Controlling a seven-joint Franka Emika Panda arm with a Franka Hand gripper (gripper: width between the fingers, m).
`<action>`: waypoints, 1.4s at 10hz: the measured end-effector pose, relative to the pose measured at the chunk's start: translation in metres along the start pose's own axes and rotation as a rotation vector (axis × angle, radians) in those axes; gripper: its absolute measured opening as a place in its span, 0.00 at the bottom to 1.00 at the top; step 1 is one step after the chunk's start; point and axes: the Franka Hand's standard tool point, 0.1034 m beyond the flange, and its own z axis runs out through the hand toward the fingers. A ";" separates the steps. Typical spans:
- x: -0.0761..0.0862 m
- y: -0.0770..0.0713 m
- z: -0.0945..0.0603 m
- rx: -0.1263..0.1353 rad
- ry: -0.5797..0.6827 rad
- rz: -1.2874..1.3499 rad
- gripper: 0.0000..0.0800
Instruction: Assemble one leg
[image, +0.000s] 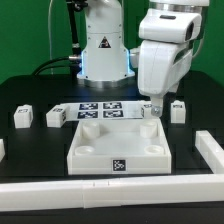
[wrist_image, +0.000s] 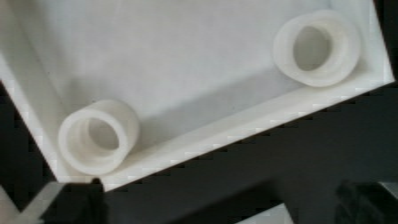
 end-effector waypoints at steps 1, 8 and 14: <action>0.000 -0.001 0.000 -0.008 -0.007 -0.014 0.81; 0.000 -0.002 0.002 -0.004 -0.008 -0.013 0.81; -0.071 -0.025 0.049 -0.015 0.074 -0.314 0.81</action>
Offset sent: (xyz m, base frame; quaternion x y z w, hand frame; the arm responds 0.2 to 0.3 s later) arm 0.0000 0.0000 0.0000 0.0000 0.0000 0.0000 1.0000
